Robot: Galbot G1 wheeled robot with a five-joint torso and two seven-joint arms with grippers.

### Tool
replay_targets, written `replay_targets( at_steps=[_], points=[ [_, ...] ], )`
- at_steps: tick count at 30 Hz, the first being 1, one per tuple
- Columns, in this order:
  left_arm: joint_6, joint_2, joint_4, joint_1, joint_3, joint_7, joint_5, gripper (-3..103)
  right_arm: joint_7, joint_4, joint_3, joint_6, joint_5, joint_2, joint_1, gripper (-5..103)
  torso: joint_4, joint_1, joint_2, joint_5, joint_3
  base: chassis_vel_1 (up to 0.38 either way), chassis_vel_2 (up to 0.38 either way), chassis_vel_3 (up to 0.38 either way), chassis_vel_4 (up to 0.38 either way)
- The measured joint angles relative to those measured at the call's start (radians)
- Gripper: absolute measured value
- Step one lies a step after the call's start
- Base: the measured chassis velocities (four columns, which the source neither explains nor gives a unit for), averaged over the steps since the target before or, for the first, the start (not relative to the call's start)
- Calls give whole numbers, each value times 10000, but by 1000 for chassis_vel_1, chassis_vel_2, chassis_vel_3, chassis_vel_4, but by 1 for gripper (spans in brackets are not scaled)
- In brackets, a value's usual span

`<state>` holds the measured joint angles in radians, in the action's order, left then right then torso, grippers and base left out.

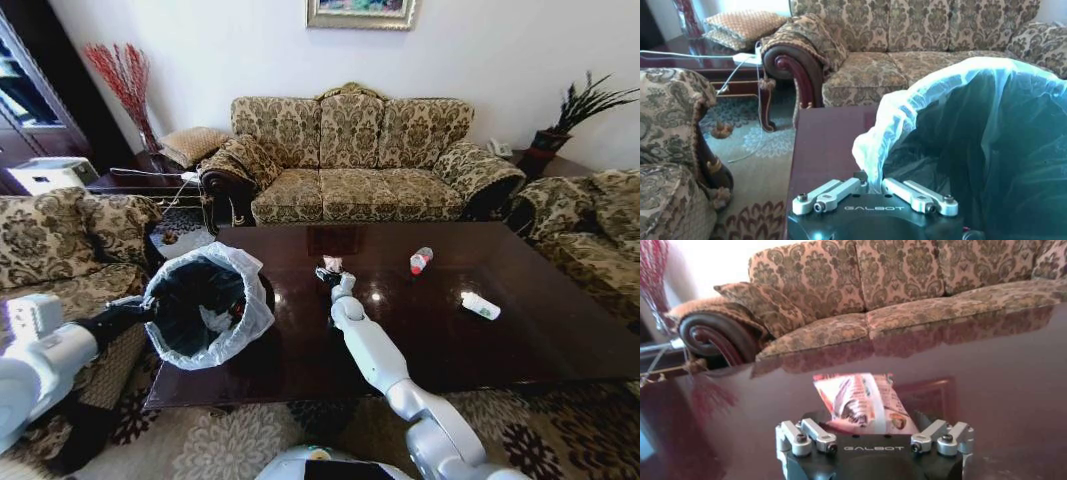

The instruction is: Move to the front of the table and place the trash on the table into the trash bin.

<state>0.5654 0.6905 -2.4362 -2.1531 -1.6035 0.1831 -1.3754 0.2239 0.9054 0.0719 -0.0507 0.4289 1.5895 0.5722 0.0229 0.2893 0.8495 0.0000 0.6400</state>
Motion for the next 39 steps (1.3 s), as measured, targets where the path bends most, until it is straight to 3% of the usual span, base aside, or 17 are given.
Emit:
replay_targets(
  at_steps=[6,13,15,18,19,23,27,29,30,32,39],
  points=[
    [0,-162,80,39,34,-22,-14,0,-83,-269,11,-23,223,-12,-69,76,4,-6,2,-3,-3,0,0,0,0],
    [1,-147,74,29,14,-40,-31,0,-283,57,16,81,323,-92,81,44,5,-4,1,0,-2,0,0,0,0],
    [0,-131,58,29,13,-42,-31,0,-288,155,14,109,323,-118,126,44,6,-4,1,0,-2,0,0,0,0],
    [-1,-68,-29,51,-8,-45,-31,0,-267,931,-14,388,324,-306,463,27,9,-4,0,0,-2,0,0,0,0],
    [-1,-68,-29,51,-8,-45,-31,0,-267,931,-14,388,324,-306,463,27,9,-4,0,0,-2,0,0,0,0],
    [-10,-26,-142,5,-167,-168,-68,0,-113,2888,-36,723,659,-786,1207,15,5,-3,0,2,-1,0,0,0,0],
    [-15,-76,-208,-188,-210,-240,-146,0,-256,6205,48,652,1215,-1779,2478,6,3,-4,0,4,-3,0,0,0,0],
    [15,-195,-325,-257,-107,-161,-190,0,-561,8722,226,722,1698,-2472,3383,5,-1,-4,-1,3,-2,0,0,0,0],
    [15,-195,-325,-257,-107,-161,-190,0,-561,8722,226,722,1698,-2472,3383,5,-1,-4,-1,3,-2,0,0,0,0],
    [99,-282,-540,-276,-100,-48,-443,0,-666,10790,302,898,2120,-3010,3876,5,-1,-6,1,-3,-4,0,0,0,0],
    [219,-128,-658,-441,-439,80,-1040,0,-1218,14301,-29,1491,2713,-3689,4882,5,8,-5,0,1,-3,0,0,0,0]
  ],
)
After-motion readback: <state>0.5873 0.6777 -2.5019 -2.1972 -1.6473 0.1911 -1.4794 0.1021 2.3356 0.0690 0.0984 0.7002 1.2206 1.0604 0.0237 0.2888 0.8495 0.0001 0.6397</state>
